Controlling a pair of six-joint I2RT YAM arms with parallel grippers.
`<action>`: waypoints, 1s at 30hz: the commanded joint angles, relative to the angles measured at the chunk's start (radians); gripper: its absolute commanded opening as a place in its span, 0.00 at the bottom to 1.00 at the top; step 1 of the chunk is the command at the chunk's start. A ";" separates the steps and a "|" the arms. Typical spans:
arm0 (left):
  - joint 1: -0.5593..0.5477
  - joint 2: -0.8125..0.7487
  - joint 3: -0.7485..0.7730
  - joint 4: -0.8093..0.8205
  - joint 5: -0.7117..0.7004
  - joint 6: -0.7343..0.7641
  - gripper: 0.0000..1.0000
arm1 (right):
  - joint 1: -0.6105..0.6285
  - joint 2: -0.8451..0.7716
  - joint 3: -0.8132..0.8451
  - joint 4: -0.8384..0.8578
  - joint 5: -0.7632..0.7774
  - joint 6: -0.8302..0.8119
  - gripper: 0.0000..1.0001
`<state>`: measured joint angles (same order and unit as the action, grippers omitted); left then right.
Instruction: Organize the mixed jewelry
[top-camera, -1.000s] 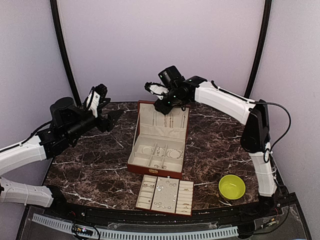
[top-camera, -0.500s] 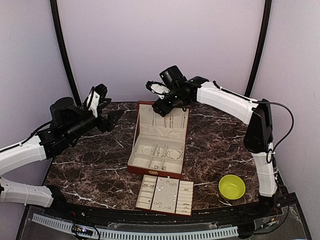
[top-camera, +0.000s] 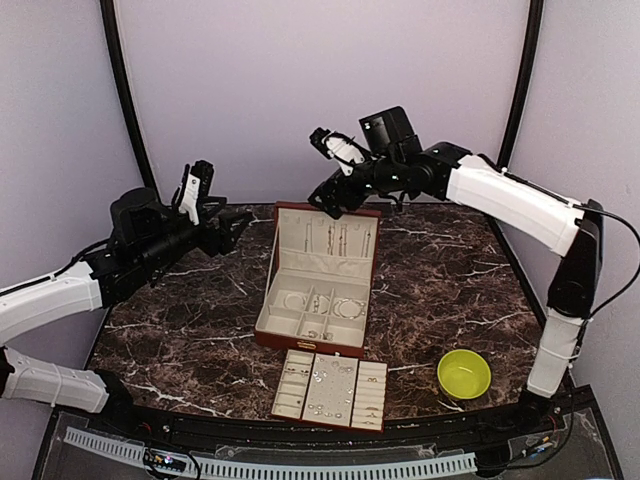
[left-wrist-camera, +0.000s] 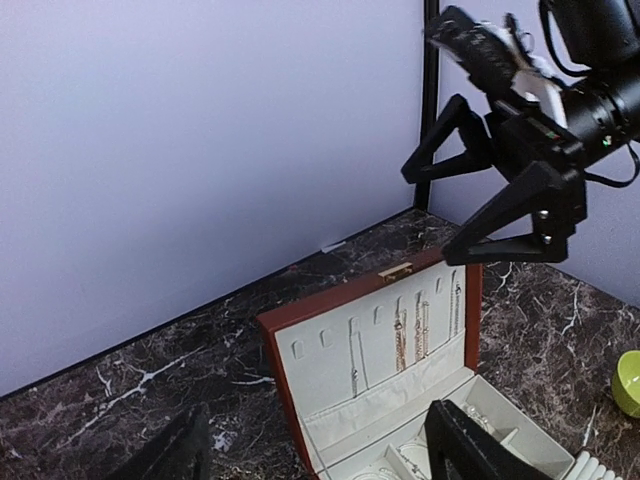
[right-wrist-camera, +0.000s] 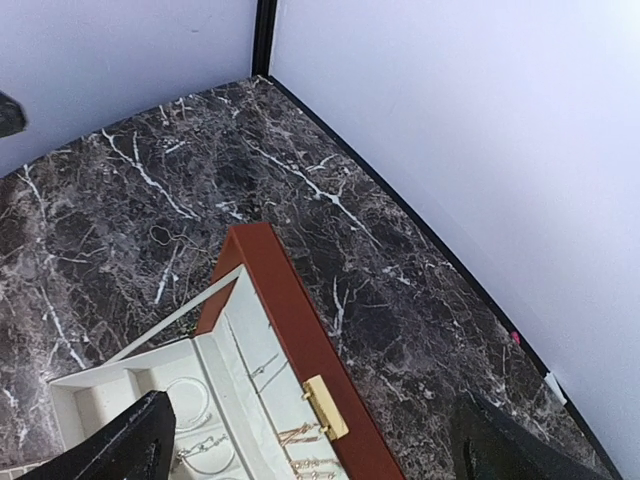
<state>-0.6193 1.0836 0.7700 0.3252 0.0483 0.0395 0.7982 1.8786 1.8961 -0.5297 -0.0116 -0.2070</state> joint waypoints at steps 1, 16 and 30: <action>0.060 0.028 0.026 0.007 0.035 -0.173 0.77 | -0.012 -0.140 -0.175 0.189 -0.061 0.075 0.96; 0.193 0.639 0.423 -0.392 -0.029 -0.034 0.52 | -0.184 -0.515 -0.739 0.474 -0.100 0.279 0.93; 0.248 0.947 0.660 -0.585 0.077 0.165 0.41 | -0.261 -0.597 -0.903 0.526 -0.119 0.355 0.92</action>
<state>-0.4000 2.0399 1.4094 -0.1894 0.0765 0.1295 0.5518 1.3121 1.0264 -0.0635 -0.1162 0.1055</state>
